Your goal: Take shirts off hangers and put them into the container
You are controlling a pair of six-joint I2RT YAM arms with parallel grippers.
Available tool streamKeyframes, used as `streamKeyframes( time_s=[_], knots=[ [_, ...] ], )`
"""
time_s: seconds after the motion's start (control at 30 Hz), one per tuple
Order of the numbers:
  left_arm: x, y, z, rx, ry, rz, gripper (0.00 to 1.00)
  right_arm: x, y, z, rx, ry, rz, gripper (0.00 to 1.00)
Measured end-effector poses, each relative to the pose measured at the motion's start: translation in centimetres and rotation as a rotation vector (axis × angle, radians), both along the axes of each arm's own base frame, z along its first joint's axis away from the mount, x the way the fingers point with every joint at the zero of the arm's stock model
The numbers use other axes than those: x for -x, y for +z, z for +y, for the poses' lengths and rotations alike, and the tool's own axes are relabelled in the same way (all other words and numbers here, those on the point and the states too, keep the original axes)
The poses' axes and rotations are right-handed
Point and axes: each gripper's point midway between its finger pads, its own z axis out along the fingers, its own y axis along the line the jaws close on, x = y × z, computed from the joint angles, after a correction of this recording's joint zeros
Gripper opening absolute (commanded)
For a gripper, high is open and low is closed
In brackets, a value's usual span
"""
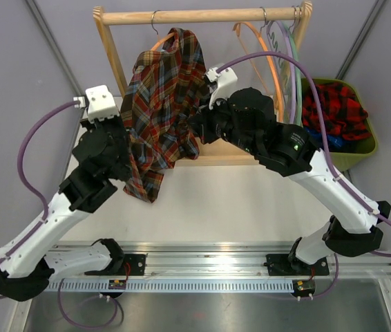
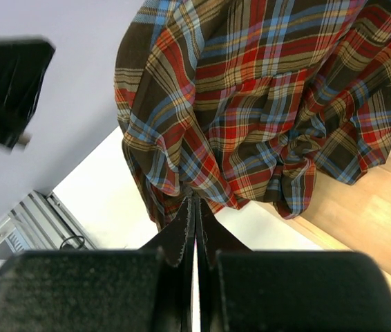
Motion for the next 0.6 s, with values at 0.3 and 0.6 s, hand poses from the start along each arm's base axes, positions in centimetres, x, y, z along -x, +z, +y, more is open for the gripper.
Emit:
streamKeyframes(
  time_s=[0.3,0.6],
  knots=[
    [-7.4,-1.4,2.3,-0.024,0.087,0.069,0.00,0.1,-2.3,0.0,0.034,-0.003,0.041,0.00],
    [-9.2,-3.1,-4.0,0.097,-0.343,0.103,0.00,0.6,-1.9,-1.5,0.021,-0.028,0.033,0.06]
  ],
)
